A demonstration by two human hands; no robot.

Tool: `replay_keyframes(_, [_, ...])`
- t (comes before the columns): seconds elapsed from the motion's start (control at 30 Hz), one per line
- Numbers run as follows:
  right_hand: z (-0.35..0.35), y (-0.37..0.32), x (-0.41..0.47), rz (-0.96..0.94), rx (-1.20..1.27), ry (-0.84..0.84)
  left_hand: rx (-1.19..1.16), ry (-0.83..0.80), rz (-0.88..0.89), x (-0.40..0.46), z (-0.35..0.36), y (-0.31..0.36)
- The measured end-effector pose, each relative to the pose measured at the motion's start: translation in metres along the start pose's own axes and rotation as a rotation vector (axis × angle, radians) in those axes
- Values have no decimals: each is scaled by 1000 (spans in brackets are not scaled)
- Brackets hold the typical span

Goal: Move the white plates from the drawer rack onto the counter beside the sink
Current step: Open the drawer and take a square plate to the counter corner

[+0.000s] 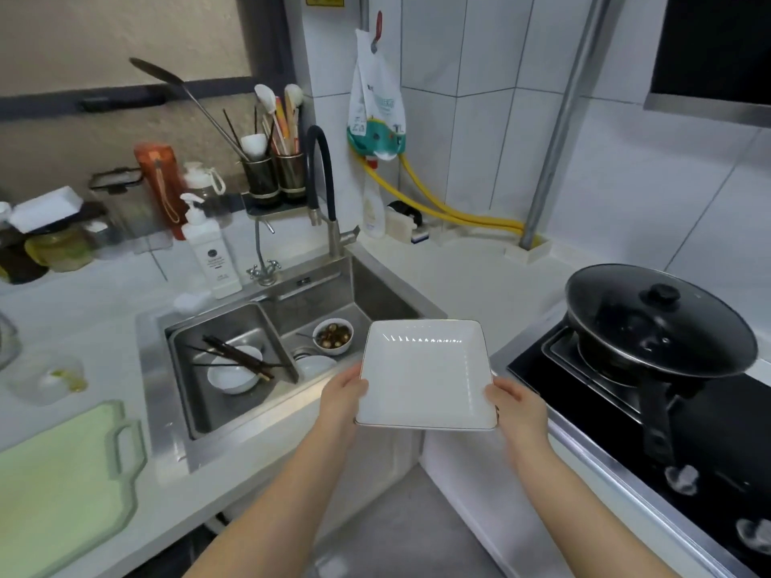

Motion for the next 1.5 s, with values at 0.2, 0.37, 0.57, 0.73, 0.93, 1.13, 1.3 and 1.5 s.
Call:
replay_keyframes(0.2, [22,-9,50,33,59,38,3,-60,-56,68,-5,24])
replay_keyframes(0.37, [33,-22,86,43,110,58,-13,-42,-81,114,-2,35])
replay_keyframes(0.57, [35,-30,147,101,106,56,39,-48,-85,164,11,51])
replay_keyframes(0.73, [42,-32,197,116,-12,-17,-11,-33,-64,209,27,64])
replay_keyframes(0.93, [40,-46,254,103,-109,-13,22,1,-42,261,46,70])
replay_keyframes(1.13, [43,-58,288,98,-105,-4,76,35,-52,303,50,77])
replay_keyframes(1.3, [52,-63,316,143,-62,-3,163,37,-64,354,50,86])
replay_keyframes(1.5, [64,-61,349,200,1,89,285,-17,-75,421,53,97])
Point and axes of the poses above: each hand's wrist, its own x-axis towards the middle knuckle, its own z-axis out of the palm, y = z × x, the point moved 4 cm from there along x, towards the middle knuckle, and after that the axes turned 12 degrees about -y, right-handed, at the moved point
